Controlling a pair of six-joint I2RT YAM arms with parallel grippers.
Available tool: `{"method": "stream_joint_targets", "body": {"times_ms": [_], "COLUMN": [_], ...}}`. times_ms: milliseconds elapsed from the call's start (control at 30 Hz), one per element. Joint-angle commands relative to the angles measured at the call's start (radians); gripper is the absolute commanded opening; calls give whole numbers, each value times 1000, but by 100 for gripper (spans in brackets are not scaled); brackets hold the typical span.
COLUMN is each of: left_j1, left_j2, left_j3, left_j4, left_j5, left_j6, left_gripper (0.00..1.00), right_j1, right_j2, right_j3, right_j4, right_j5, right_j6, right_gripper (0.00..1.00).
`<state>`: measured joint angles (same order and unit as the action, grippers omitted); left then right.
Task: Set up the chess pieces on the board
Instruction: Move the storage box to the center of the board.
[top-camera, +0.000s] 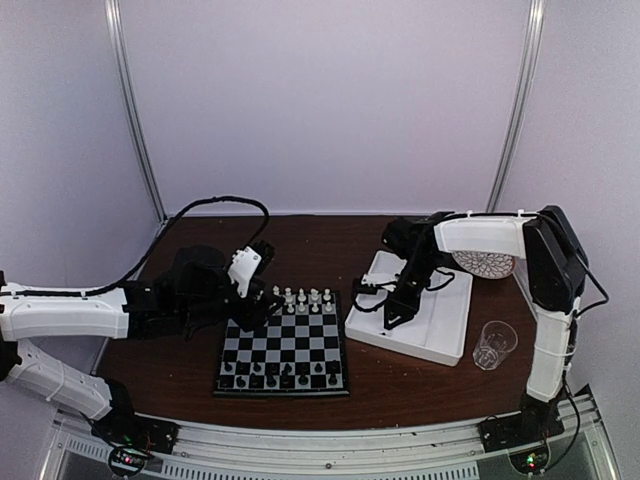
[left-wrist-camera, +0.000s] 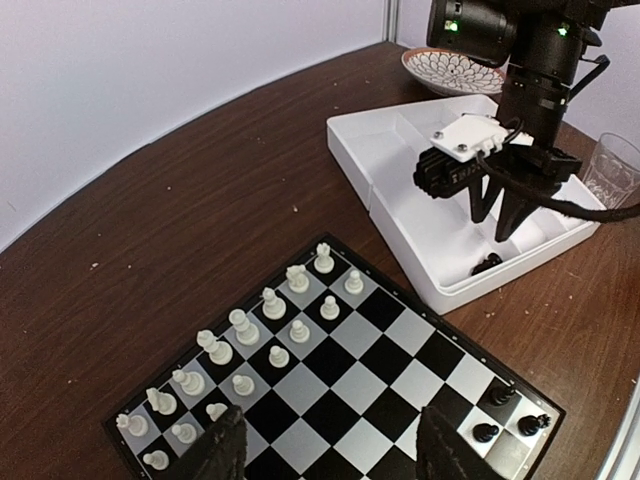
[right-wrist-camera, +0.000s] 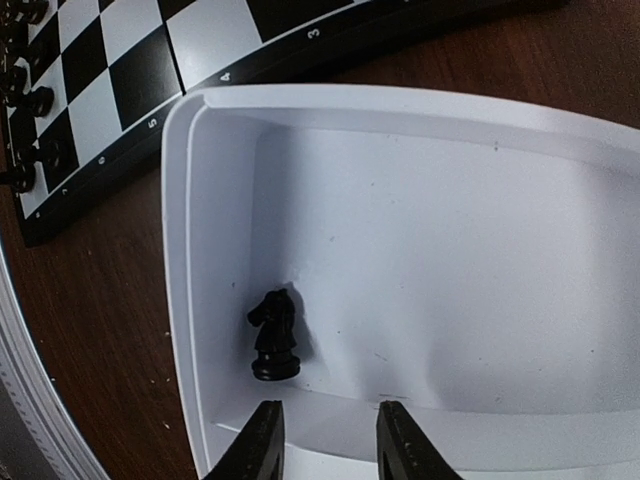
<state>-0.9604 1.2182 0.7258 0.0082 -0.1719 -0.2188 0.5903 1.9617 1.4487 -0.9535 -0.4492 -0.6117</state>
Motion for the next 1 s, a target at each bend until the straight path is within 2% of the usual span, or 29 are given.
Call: {"method": "stream_joint_targets", "body": {"times_ms": [0, 67, 167, 333, 733, 967], "left_j1": [-2, -2, -2, -2, -3, 12], "left_j2": [-16, -13, -4, 38, 94, 88], "left_j3": [3, 2, 9, 28, 67, 76], "left_j4": [-2, -2, -33, -36, -63, -97], "left_j5": [-27, -33, -40, -44, -44, -61], "left_j6": [-23, -21, -14, 2, 4, 5], "left_gripper": [58, 58, 58, 58, 58, 58], "right_j1": [29, 39, 62, 78, 119, 112], "right_j2": [-16, -47, -106, -156, -57, 6], "right_j3": [-15, -64, -157, -247, -187, -86], "right_j4": [-66, -64, -40, 15, 47, 52], "right_j5": [-46, -57, -20, 10, 22, 12], "right_j6": [-60, -81, -115, -128, -161, -121], "right_gripper": [38, 40, 47, 48, 47, 46]}}
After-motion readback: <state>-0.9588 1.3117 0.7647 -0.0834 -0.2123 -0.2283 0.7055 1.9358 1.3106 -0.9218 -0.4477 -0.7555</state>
